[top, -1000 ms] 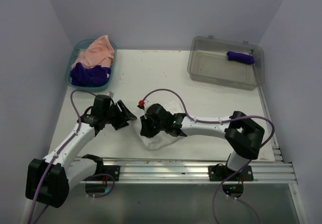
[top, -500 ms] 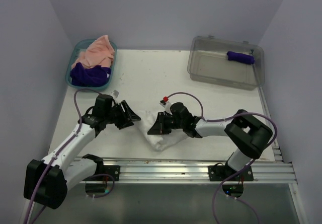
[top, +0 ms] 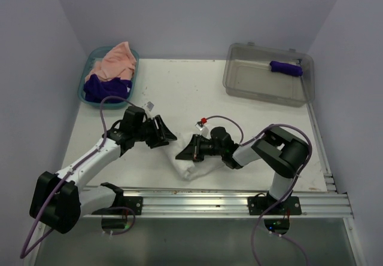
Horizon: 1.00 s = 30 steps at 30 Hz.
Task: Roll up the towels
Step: Roll the towel
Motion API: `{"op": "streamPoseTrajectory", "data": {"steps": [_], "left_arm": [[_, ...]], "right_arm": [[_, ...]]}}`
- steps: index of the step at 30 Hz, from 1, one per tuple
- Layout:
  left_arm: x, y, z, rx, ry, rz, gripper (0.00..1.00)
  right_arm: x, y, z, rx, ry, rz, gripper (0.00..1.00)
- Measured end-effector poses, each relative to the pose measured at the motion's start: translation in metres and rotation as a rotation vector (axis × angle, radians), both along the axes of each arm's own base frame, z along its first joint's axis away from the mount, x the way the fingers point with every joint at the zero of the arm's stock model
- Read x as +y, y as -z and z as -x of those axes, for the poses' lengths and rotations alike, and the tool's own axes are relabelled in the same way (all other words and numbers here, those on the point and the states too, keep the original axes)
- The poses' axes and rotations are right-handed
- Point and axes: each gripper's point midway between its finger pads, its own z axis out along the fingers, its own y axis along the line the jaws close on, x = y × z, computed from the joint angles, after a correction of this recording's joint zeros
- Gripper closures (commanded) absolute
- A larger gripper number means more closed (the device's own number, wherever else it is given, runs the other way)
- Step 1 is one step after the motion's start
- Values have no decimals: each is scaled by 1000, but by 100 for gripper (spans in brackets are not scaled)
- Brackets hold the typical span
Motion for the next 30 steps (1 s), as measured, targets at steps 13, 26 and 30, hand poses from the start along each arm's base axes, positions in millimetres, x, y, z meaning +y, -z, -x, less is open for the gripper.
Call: {"op": "streamPoseTrajectory", "data": {"steps": [13,26,30], "left_arm": [[-17,12,-8,16,39,-10,46],[-34,58,-24,108,74,-27,50],[-38,62,-28,96,89,-15,50]], "right_arm": [[-4,5,0,77,21,-105,100],[-21,8,-7,-10,67,99,54],[-32,-5,-10,-129,79,250,40]]}}
